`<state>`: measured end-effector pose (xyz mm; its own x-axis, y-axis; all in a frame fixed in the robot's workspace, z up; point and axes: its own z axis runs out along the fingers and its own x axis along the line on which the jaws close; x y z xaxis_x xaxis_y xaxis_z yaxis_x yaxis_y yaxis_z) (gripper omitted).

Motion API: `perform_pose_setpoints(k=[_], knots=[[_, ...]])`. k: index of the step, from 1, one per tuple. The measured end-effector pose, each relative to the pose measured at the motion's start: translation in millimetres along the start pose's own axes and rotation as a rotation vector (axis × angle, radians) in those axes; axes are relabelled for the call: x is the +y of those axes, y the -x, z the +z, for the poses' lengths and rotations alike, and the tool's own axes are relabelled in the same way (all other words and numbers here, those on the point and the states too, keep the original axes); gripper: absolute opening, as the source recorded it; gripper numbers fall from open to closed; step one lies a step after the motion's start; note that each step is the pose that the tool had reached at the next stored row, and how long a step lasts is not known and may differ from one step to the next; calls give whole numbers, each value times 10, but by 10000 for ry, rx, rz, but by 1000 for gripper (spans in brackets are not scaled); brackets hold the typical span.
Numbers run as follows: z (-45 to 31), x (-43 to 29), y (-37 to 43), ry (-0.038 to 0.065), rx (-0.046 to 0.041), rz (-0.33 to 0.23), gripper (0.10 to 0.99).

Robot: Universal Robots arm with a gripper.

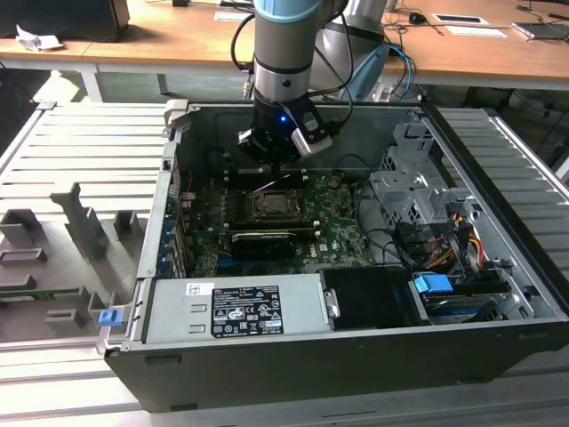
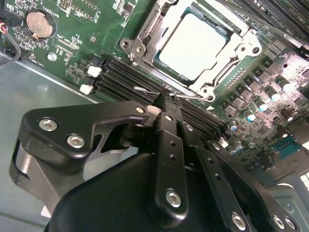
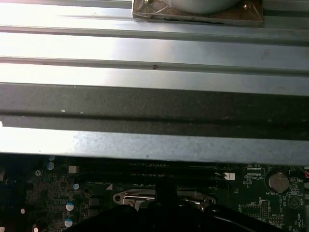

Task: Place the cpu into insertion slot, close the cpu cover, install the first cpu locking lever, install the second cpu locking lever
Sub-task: 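Install the first cpu locking lever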

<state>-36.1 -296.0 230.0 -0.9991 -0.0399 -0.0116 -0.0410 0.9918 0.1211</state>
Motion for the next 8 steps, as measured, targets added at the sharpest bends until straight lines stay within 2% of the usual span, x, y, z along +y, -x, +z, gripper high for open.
perform_pose_setpoints(k=[3,8], knots=[[2,0,8,24,0,2,106],[6,0,8,153,-6,4,106]])
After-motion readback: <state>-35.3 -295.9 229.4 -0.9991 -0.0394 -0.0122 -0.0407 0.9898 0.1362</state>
